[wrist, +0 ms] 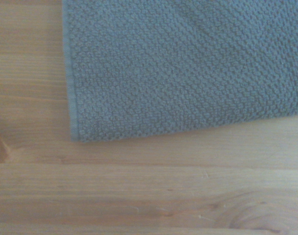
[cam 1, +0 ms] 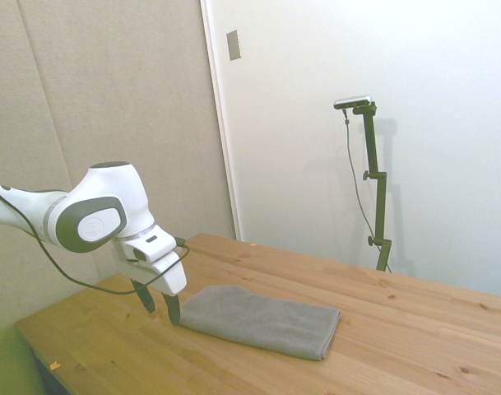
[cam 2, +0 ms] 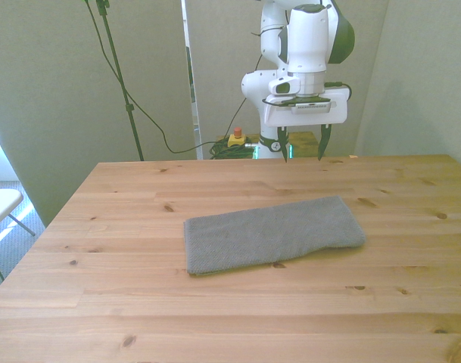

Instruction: Fold the towel

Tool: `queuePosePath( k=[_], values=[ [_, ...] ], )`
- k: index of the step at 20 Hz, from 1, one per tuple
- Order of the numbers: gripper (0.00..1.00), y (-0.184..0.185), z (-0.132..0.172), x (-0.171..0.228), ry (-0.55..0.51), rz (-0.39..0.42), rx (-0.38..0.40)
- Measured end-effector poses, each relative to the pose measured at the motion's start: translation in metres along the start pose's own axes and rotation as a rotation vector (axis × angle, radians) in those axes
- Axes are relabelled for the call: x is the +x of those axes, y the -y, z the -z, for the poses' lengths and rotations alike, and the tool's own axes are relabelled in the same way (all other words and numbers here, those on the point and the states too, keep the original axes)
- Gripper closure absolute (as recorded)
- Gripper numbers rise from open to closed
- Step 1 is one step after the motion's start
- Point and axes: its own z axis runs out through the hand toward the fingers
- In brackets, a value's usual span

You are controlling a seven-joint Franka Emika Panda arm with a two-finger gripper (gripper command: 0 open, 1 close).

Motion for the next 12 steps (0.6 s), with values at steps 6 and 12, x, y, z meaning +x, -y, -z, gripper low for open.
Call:
queuePosePath(
  k=[6, 12],
  values=[
    [0.00, 0.015, 0.004, 0.002, -0.022, 0.010, -0.007],
    [0.00, 0.096, -0.014, -0.013, -0.207, 0.059, -0.112]
  ],
)
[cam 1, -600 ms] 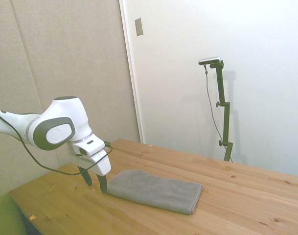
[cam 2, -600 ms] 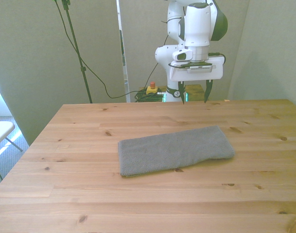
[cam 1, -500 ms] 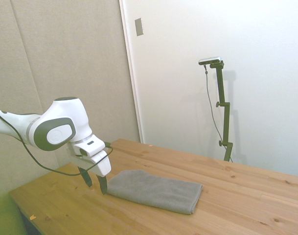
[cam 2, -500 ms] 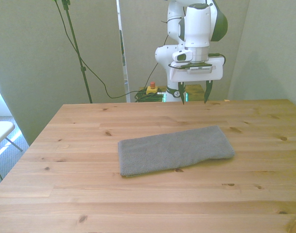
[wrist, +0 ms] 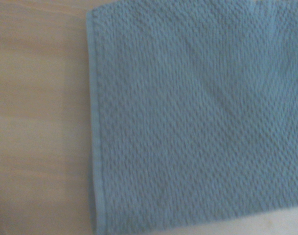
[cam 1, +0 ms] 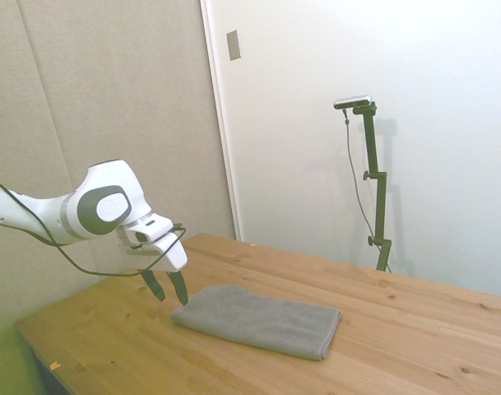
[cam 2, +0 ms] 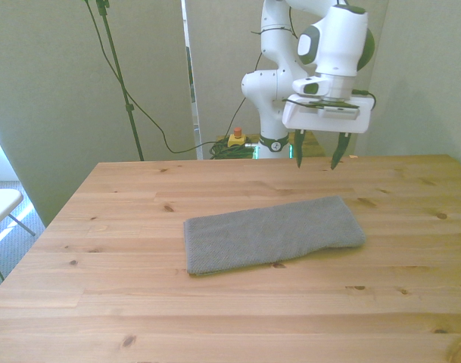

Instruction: Fold the towel

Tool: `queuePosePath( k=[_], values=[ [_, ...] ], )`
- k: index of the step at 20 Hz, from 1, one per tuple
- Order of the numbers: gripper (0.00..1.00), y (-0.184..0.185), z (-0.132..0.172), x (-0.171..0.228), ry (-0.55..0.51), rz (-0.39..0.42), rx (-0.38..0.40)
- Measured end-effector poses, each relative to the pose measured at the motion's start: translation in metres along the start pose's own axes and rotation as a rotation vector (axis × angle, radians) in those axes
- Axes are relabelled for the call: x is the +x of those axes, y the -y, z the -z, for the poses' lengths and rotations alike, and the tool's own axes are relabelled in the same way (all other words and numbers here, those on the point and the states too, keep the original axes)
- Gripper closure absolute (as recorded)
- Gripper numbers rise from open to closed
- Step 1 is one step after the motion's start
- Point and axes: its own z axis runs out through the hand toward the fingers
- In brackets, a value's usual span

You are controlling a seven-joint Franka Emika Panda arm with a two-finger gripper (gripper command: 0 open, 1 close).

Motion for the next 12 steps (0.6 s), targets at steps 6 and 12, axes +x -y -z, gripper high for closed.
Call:
queuePosePath(
  k=[6, 12],
  values=[
    [0.00, 0.087, -0.005, -0.047, -0.205, 0.032, -0.120],
    [0.00, 0.131, -0.010, -0.082, -0.348, 0.088, -0.297]
  ],
)
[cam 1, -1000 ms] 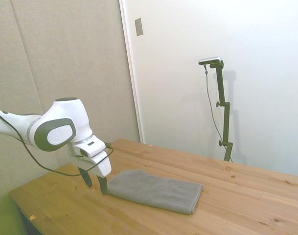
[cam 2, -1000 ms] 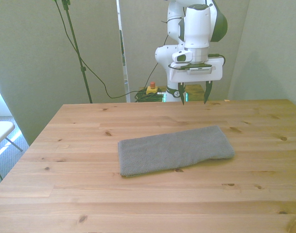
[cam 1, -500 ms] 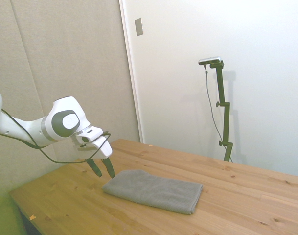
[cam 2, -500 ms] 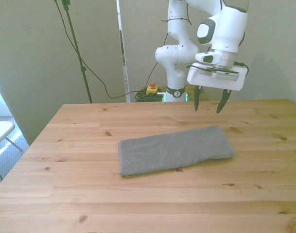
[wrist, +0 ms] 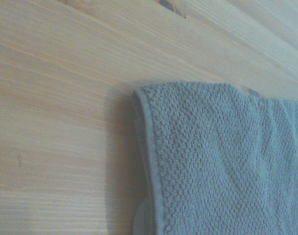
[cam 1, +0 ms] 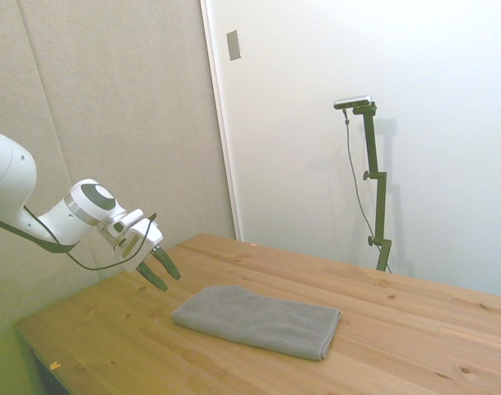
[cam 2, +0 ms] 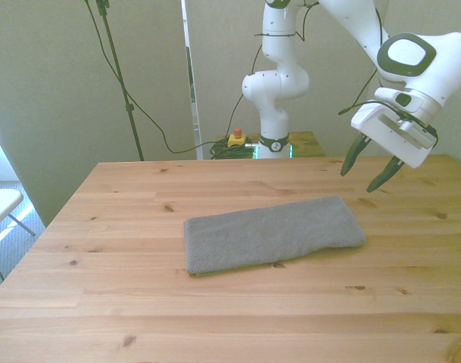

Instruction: Fold the towel

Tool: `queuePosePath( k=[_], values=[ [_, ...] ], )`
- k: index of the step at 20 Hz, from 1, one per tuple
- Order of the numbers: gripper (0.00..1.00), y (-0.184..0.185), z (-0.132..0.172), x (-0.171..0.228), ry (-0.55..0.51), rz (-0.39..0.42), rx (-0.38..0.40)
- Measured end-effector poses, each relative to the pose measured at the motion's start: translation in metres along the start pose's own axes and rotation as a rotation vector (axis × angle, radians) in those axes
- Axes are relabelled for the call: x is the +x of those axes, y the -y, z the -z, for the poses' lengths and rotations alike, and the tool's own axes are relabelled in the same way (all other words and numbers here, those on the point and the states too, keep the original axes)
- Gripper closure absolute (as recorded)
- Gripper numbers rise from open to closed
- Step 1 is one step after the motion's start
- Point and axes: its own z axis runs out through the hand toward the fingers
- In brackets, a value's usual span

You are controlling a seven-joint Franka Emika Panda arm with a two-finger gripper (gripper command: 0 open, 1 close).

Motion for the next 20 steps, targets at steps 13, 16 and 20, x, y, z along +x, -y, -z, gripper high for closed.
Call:
queuePosePath(
  k=[13, 16, 20],
  values=[
    [0.00, 0.051, -0.038, -0.027, -0.025, 0.083, -0.039],
    [0.00, 0.049, -0.046, -0.020, -0.025, 0.070, -0.055],
    [0.00, 0.044, -0.057, -0.009, -0.021, 0.050, -0.077]
  ],
)
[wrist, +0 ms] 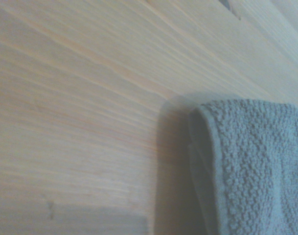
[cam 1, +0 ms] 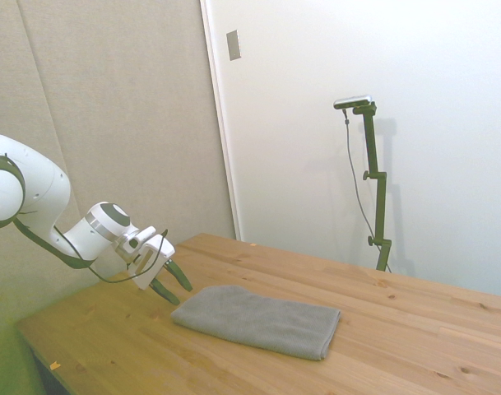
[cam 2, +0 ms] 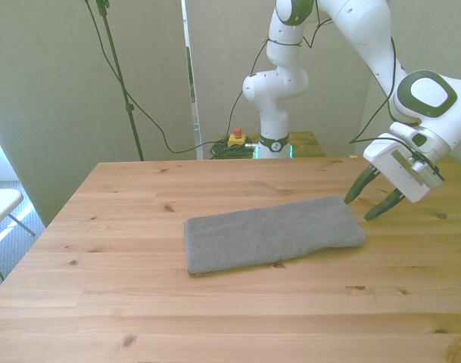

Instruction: Fold the towel

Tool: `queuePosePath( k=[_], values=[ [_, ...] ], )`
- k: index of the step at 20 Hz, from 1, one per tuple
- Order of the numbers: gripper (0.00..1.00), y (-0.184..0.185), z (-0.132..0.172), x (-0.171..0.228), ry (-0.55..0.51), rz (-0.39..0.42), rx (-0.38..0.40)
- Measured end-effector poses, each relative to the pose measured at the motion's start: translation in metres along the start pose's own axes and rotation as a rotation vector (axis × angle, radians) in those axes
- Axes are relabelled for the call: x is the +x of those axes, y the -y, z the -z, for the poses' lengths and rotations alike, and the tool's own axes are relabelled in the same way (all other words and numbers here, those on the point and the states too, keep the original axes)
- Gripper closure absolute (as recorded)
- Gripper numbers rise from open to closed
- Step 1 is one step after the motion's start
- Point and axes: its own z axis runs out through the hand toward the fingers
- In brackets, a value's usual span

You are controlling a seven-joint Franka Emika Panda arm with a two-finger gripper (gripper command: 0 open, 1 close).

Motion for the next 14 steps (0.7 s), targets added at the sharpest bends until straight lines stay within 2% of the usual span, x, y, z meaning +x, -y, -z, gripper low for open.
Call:
queuePosePath(
  k=[7, 8, 14],
  values=[
    [0.00, -0.017, -0.035, 0.028, 0.029, -0.055, -0.056],
    [1.00, -0.018, -0.038, 0.031, 0.032, -0.061, -0.060],
    [1.00, -0.020, -0.041, 0.034, 0.040, -0.069, -0.059]
  ],
)
